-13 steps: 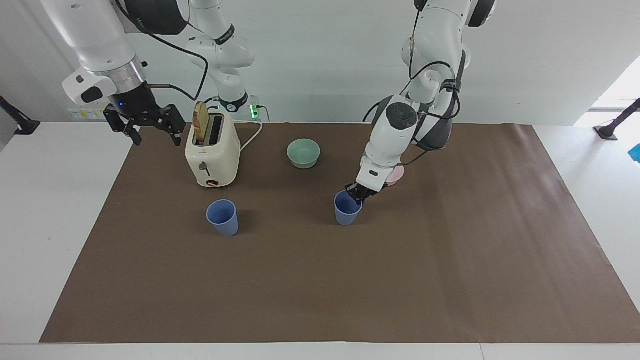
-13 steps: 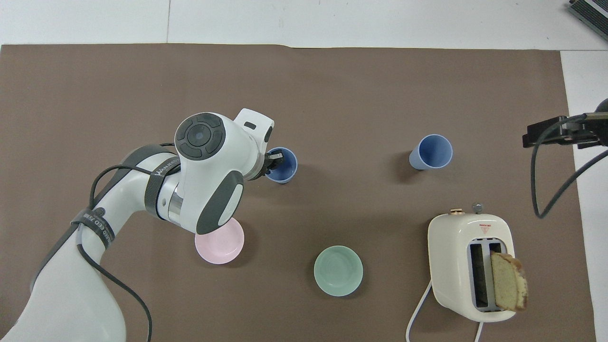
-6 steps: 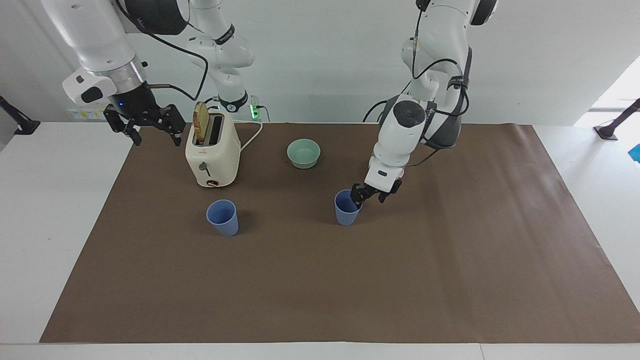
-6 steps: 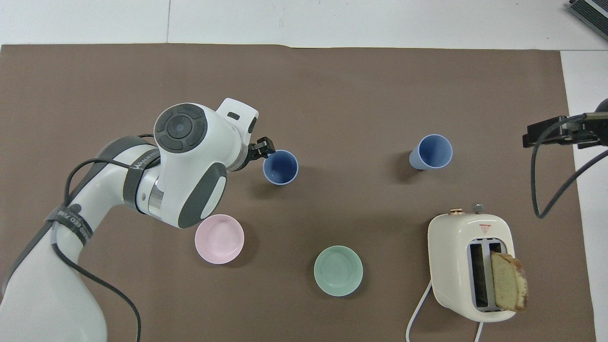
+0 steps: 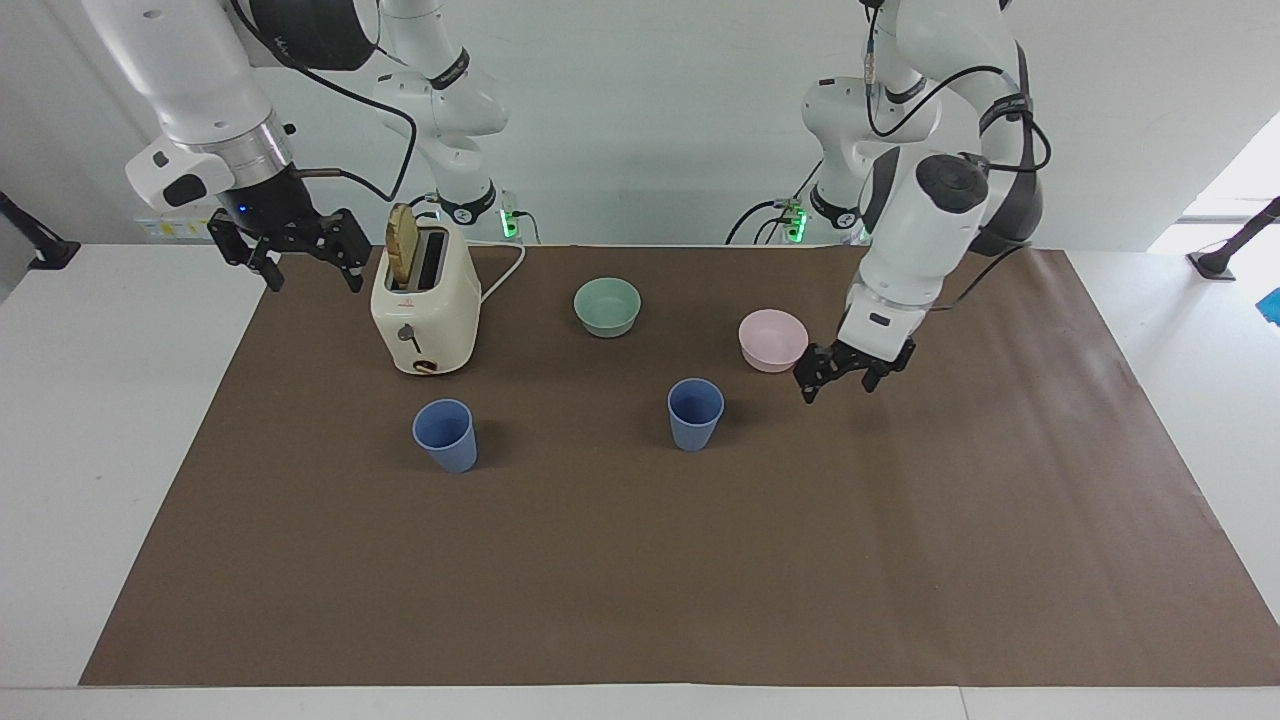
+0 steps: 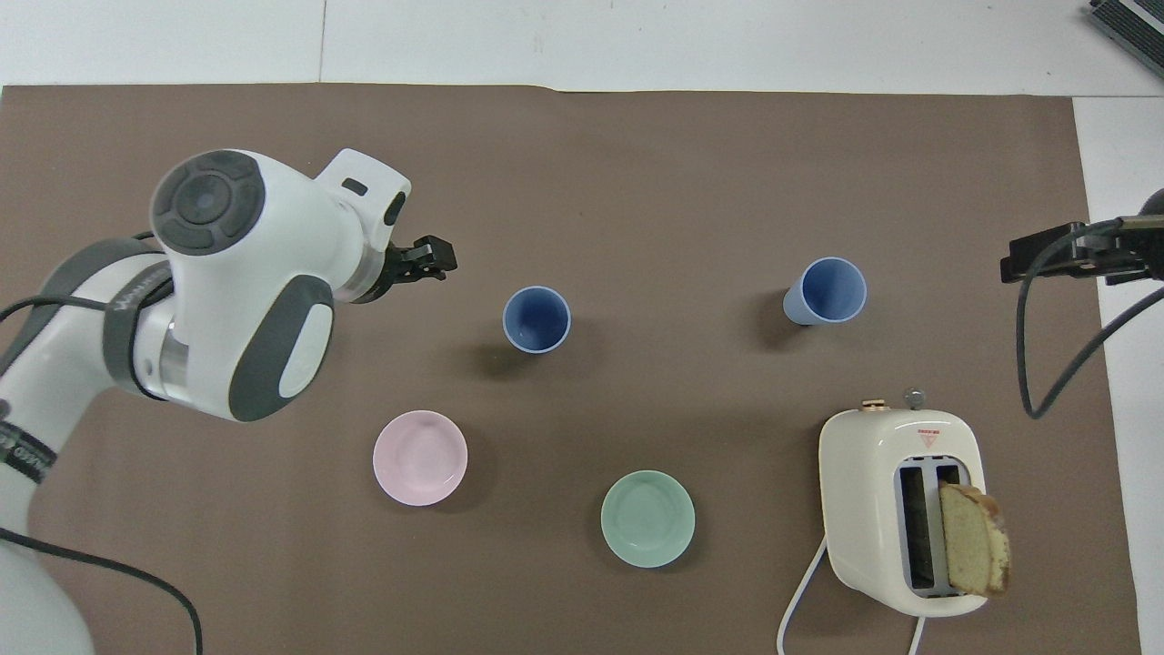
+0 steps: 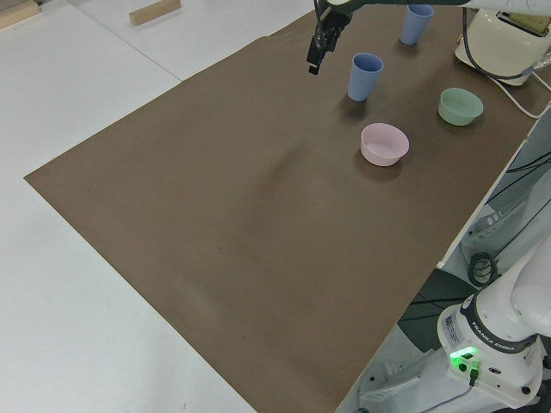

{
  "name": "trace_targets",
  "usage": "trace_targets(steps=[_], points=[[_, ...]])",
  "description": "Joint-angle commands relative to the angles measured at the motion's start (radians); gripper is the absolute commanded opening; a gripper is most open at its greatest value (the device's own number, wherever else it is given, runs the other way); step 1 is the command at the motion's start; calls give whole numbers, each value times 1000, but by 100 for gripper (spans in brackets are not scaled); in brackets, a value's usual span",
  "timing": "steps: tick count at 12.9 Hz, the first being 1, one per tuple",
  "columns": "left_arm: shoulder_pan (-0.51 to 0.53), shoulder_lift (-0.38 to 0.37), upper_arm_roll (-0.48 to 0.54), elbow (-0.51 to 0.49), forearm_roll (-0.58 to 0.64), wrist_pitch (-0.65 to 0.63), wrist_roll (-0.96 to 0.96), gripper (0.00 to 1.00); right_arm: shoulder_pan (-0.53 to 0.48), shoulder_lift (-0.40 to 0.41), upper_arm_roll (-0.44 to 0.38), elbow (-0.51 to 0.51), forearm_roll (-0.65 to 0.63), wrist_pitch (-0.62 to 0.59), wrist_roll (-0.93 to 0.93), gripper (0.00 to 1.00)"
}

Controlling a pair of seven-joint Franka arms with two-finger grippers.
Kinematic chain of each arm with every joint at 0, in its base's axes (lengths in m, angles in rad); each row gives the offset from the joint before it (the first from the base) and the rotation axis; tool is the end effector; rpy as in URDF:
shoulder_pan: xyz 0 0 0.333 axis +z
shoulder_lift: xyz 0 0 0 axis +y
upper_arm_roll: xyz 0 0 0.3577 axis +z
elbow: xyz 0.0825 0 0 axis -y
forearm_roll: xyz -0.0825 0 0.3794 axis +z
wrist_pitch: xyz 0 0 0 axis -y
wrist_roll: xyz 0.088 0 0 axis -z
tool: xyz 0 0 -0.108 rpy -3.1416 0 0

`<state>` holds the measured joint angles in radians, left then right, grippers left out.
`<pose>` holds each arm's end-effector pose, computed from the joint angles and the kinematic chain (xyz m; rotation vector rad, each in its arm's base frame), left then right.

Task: Stack blue cups with both arms
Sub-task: 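Retract the left gripper while the right gripper reaches the other blue cup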

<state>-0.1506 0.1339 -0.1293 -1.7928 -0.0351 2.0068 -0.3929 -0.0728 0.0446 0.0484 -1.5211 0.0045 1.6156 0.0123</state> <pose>0.5868 -0.1668 0.5217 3.0603 0.1967 0.0924 0.5704 -0.0142 0.6677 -3.1337 0.0578 -0.0784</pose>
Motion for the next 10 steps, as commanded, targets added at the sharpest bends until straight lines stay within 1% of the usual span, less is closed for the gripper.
trace_targets(steps=[1, 3, 5, 7, 10], points=[[60, -56, -9, -13, 14, -75, 136, 100, -16, -34, 8, -106, 5, 114, -31, 100], [103, -83, -7, -8, 12, -130, 254, 100, -15, -14, 8, -125, 18, 170, -31, 100], [144, -112, -7, 16, 12, -205, 377, 100, -10, 21, 10, -129, 17, 181, -32, 100], [163, -117, -7, 82, 15, -290, 407, 100, -4, 56, 10, -133, 17, 184, -32, 100], [161, -119, -7, 156, 17, -384, 404, 100, 1, 104, 18, -171, 19, 256, -44, 100]])
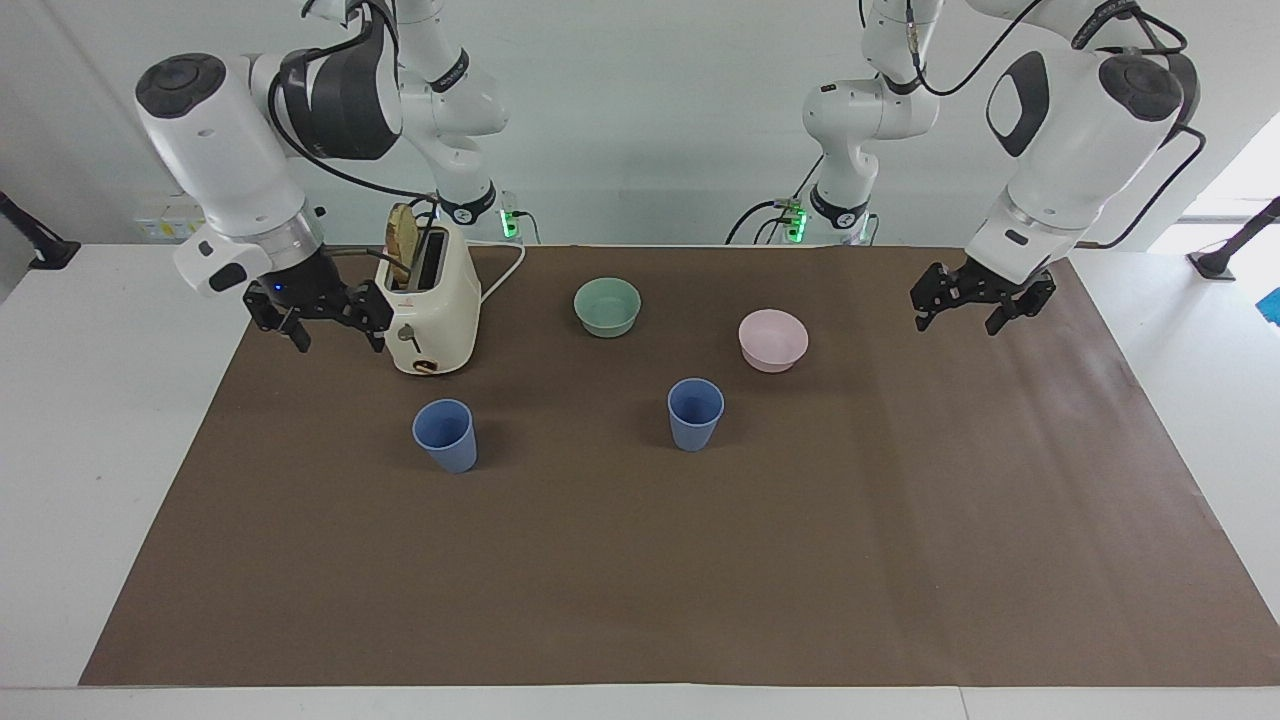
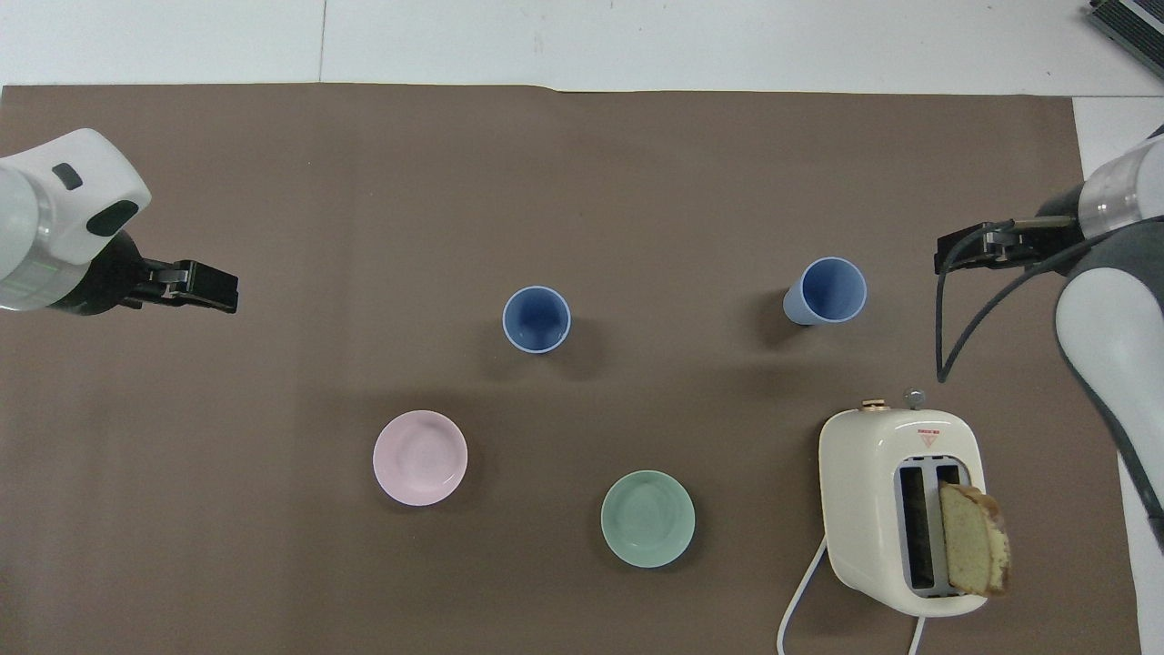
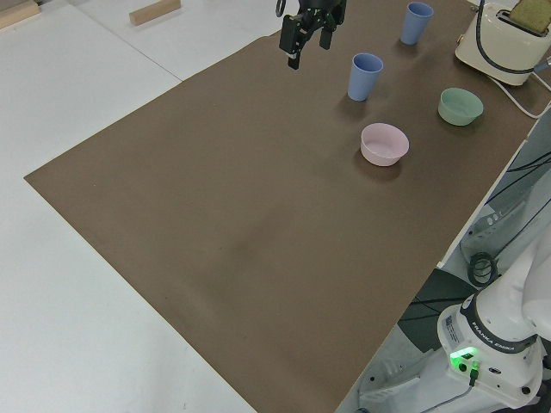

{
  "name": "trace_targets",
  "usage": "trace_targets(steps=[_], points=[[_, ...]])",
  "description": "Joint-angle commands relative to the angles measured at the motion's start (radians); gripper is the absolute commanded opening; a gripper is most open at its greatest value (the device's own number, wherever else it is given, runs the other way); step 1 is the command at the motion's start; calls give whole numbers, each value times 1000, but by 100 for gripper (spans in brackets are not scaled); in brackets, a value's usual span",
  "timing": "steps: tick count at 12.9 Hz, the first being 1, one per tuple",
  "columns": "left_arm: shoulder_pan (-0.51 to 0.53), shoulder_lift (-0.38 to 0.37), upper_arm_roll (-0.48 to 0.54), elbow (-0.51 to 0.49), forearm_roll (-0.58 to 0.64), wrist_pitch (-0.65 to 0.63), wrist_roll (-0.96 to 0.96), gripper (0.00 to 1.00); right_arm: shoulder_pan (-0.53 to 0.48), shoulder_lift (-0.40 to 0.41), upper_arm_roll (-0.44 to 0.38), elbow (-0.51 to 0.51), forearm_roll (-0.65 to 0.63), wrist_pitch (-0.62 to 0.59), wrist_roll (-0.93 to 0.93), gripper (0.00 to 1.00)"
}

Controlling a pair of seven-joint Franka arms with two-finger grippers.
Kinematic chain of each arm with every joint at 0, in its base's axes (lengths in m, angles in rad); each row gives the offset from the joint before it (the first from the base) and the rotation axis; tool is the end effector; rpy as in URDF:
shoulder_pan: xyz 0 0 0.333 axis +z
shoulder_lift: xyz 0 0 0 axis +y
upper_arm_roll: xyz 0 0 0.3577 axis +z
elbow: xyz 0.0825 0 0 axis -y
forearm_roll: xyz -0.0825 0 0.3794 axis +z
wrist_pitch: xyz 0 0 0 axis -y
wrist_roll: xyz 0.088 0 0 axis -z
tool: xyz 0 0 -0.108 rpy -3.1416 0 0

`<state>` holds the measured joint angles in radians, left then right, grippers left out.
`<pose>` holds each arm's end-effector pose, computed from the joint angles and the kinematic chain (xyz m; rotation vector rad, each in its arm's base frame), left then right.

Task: Stack blue cups with both arms
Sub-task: 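Retract the left gripper while the right gripper reaches the other blue cup, then grasp the other blue cup with the right gripper and lift it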

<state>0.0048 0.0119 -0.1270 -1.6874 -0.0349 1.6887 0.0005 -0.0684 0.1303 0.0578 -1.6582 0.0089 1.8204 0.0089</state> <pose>0.5559 -0.0712 0.6141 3.1006 -0.1838 -0.0197 0.6078 -0.0078 0.5705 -3.1249 0.0346 -0.0502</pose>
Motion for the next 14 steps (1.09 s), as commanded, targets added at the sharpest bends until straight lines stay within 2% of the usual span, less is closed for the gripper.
trace_targets(steps=[1, 3, 6, 11, 14], points=[[6, 2, -10, 66, 18, -89, 10, 100, -4, 25, 10, -63, 14, 86, -44, 100], [7, -33, -5, 84, 21, -142, 12, 100, 4, 38, 11, -106, 13, 160, -49, 100], [6, -79, 3, 66, 20, -161, 16, 100, 18, 83, 11, -115, 14, 195, -82, 100], [14, -82, 12, 75, 21, -178, 10, 100, 21, 120, 13, -153, 13, 229, -86, 100], [15, -96, 20, 78, 27, -196, 12, 100, 41, 121, 13, -183, 13, 307, -89, 100]])
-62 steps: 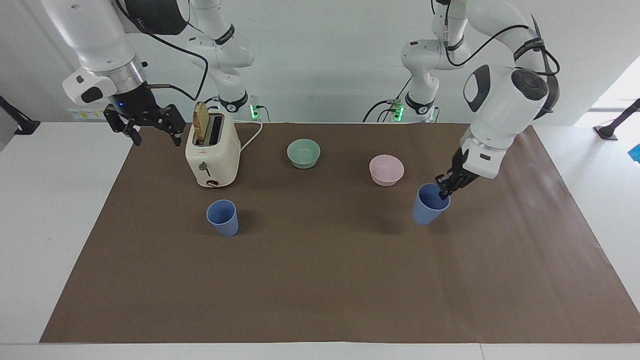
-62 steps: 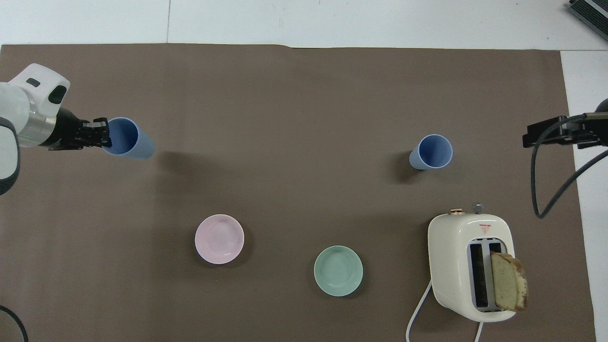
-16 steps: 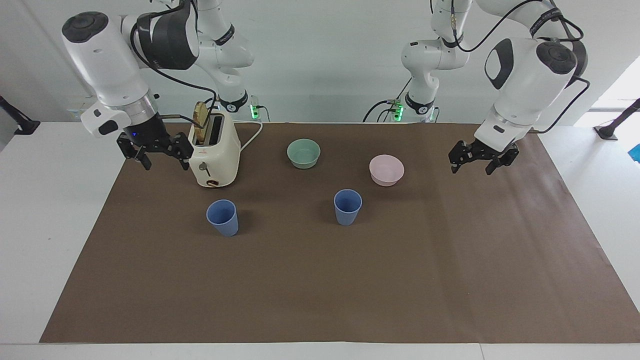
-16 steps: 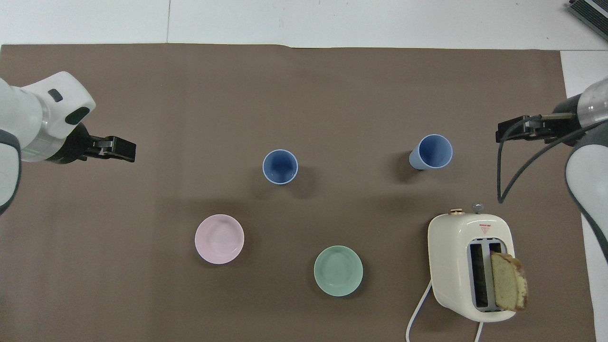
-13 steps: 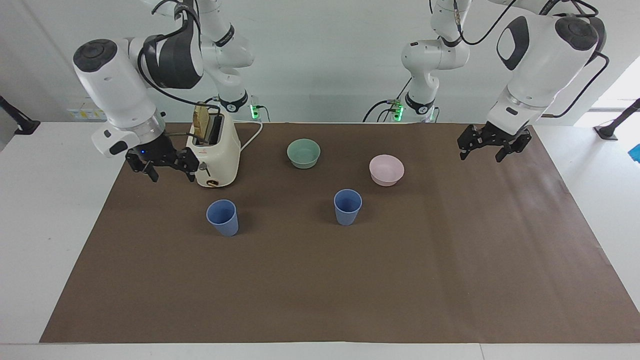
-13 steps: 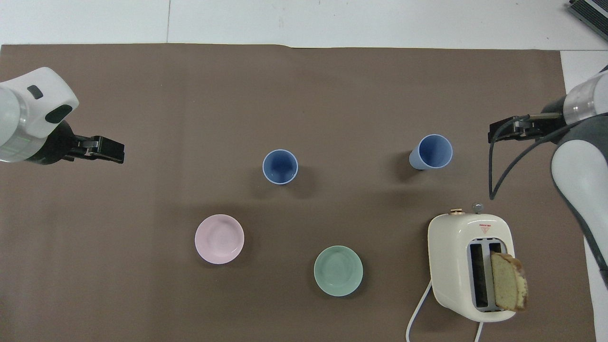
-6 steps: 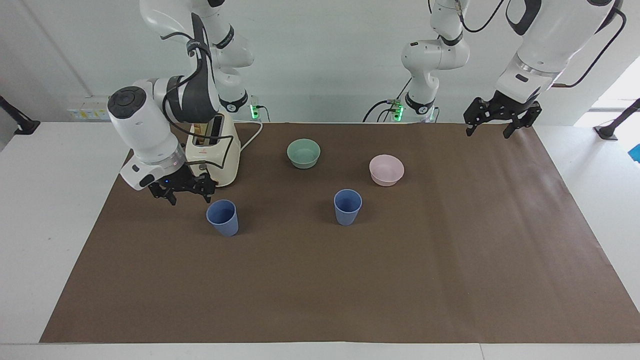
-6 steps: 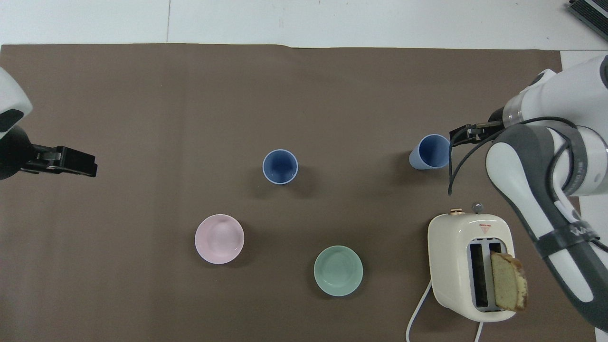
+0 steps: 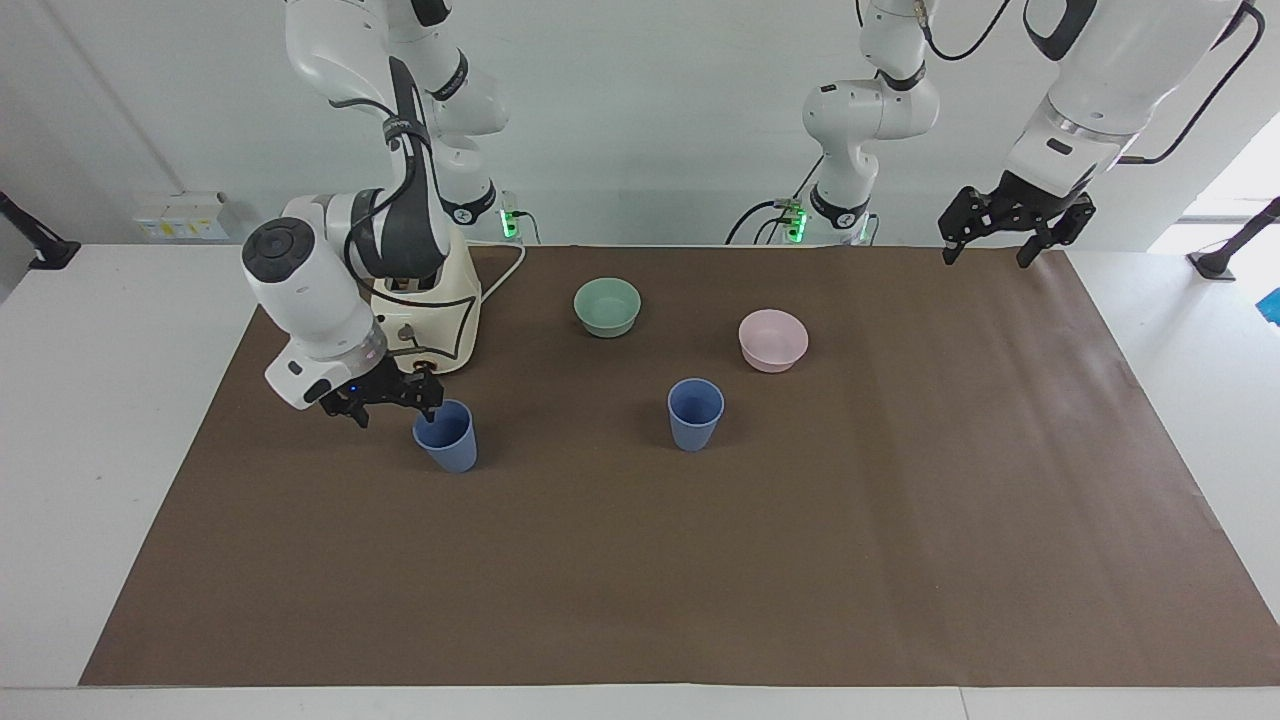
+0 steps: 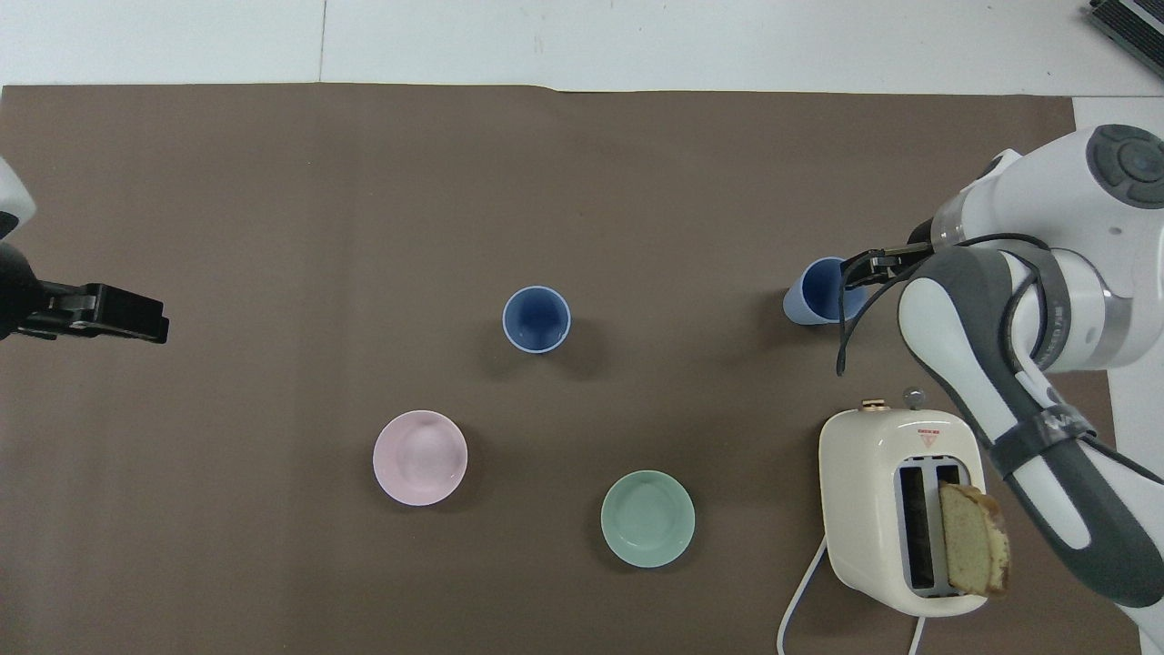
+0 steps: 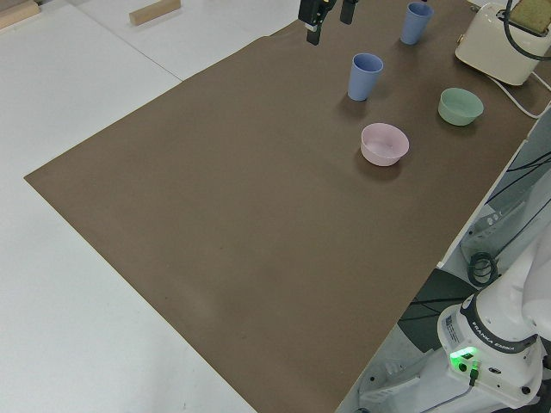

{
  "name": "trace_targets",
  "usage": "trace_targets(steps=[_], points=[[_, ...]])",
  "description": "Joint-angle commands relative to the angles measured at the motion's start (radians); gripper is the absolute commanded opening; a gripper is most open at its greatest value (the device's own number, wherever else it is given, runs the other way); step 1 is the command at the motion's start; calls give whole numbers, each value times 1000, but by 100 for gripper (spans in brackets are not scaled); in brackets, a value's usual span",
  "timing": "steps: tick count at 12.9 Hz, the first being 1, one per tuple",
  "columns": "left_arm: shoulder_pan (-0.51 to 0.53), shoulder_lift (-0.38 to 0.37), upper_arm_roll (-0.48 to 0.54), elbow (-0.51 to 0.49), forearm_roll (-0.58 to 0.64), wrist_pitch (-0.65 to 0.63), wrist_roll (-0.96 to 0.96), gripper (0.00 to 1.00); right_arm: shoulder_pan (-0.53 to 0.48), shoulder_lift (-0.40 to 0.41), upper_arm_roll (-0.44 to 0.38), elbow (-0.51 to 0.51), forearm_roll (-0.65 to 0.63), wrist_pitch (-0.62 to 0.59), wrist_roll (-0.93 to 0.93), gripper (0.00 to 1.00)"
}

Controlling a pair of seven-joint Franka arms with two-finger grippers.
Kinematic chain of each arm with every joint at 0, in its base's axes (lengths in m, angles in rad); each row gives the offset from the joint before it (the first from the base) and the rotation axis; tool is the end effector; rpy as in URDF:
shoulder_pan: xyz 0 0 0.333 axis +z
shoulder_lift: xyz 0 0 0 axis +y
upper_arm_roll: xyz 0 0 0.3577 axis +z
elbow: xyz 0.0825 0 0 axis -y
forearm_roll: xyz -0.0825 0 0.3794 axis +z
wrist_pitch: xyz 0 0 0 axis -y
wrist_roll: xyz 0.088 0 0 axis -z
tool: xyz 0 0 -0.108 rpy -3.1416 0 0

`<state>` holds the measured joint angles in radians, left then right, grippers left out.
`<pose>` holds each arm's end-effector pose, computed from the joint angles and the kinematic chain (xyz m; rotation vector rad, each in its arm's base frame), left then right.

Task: Stack blue cups with both arms
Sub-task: 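Grasp the other blue cup with the right gripper and lift it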

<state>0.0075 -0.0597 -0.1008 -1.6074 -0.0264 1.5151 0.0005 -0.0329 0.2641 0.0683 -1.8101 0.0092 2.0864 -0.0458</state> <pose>0.5202 -0.0536 0.6753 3.1188 -0.1476 -0.0528 0.6341 0.0195 0.4394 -3.1136 -0.1156 -0.0201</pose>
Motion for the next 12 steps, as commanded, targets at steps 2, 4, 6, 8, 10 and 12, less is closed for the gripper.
trace_targets(steps=[2, 4, 6, 8, 10, 12], points=[[12, -35, -7, -14, 17, -24, 12, 100, 5, 21, 2, -31, 12, 61, -58, 100], [14, -40, -5, -19, 17, -24, 13, 100, 5, 23, 2, -32, 12, 80, -65, 100], [12, -40, -7, -17, 17, -29, 12, 100, 5, 26, 2, -49, 12, 83, -98, 100], [12, -40, -7, -17, 17, -27, 12, 100, 4, 26, 2, -51, 12, 83, -120, 73], [12, -40, -7, -17, 17, -26, 12, 100, 5, 24, 2, -52, 12, 84, -118, 47], [12, -40, -7, -14, 17, -26, 9, 100, 4, 24, 2, -52, 12, 93, -118, 24]])
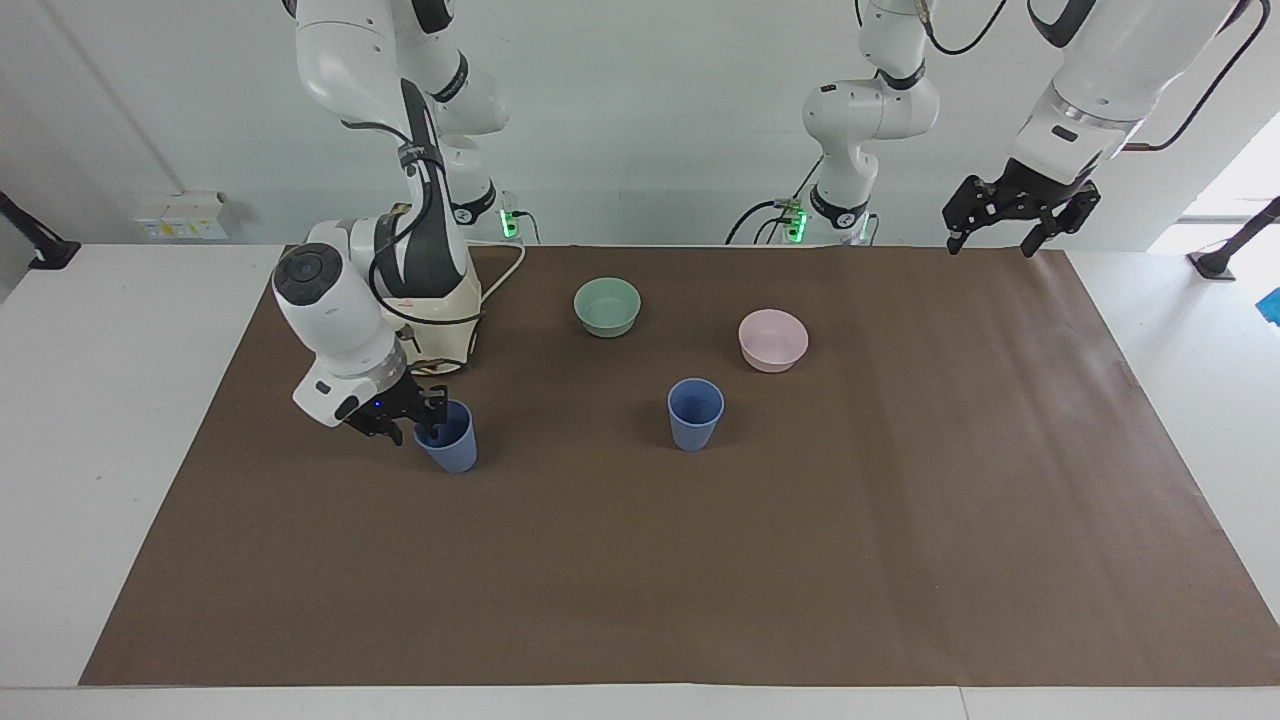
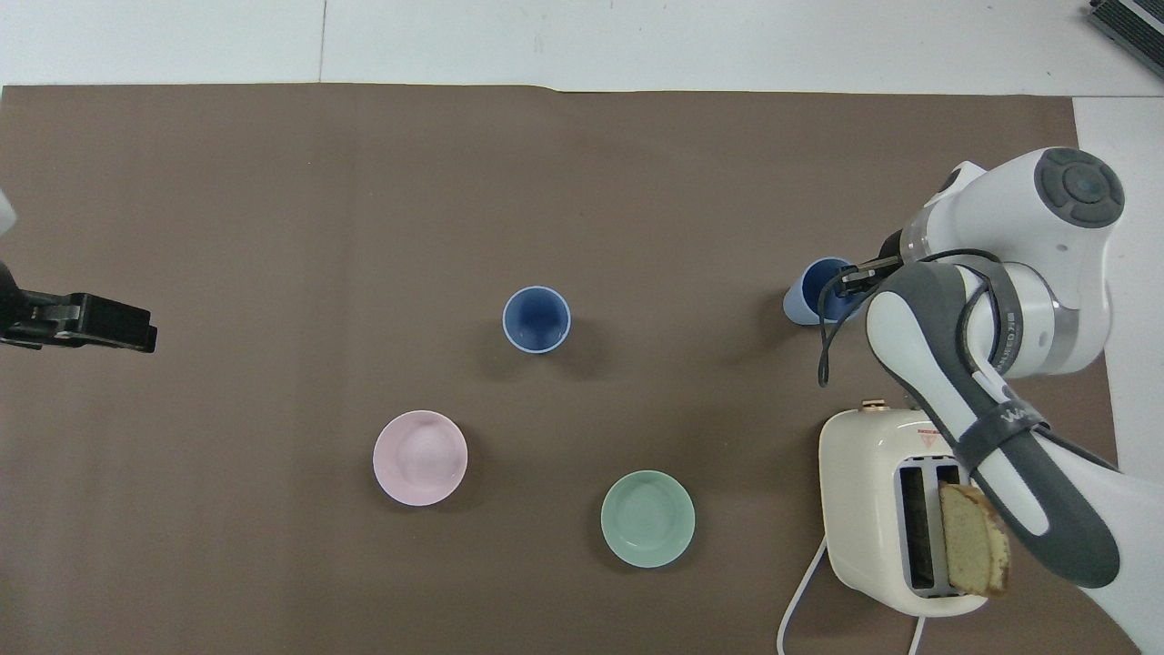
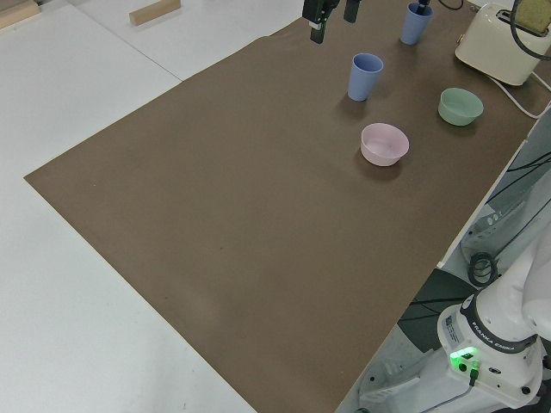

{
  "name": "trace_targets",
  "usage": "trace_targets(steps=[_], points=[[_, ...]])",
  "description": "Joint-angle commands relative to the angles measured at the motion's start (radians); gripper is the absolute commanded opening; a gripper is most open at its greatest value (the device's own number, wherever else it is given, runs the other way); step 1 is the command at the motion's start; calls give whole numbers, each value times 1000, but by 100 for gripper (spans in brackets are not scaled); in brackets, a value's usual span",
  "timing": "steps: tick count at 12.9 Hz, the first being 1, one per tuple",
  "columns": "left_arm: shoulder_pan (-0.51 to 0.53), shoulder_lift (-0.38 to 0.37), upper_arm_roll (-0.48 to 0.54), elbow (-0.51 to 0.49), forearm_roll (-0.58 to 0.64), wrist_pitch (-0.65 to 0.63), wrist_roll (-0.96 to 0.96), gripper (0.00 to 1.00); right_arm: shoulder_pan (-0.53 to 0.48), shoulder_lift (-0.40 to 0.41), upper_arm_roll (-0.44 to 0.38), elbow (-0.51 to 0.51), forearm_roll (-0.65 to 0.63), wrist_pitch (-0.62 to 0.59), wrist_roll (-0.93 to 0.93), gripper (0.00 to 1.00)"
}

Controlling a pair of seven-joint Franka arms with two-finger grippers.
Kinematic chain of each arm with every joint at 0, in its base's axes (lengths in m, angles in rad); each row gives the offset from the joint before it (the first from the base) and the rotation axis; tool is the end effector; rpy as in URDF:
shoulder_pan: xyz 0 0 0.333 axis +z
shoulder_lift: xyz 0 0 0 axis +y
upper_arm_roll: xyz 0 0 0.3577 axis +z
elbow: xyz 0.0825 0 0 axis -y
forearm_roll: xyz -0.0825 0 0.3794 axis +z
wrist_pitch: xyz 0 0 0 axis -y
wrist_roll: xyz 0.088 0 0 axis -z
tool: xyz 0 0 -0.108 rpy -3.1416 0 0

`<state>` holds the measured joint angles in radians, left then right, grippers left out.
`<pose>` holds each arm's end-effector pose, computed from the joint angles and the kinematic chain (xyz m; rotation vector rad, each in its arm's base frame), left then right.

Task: Stack blue cups with both arms
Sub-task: 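Grasp the other blue cup with the right gripper and lift it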

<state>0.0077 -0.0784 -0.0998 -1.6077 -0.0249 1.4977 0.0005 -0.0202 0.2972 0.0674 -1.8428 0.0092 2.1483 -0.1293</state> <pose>0.5119 -0.0527 0.6833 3.1222 -0.1462 -0.0512 0.6360 0.0271 0.4090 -3.1035 -0.2621 -0.0156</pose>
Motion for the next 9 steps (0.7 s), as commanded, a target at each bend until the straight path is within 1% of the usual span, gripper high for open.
trace_targets(steps=[1, 4, 8, 9], points=[[12, -21, -8, -14, 16, -5, 10, 100, -7, -9, 3, -19, 12, 33, -35, 15], [12, -21, -8, -14, 16, -5, 12, 100, -7, -7, 3, -18, 12, 33, -35, 0], [12, -17, -8, -8, 13, 7, 9, 100, -9, -6, 5, -10, 12, 30, -33, 0], [12, -15, -8, -6, 13, 7, 9, 100, -9, -9, 6, 6, 14, 15, -30, 0]])
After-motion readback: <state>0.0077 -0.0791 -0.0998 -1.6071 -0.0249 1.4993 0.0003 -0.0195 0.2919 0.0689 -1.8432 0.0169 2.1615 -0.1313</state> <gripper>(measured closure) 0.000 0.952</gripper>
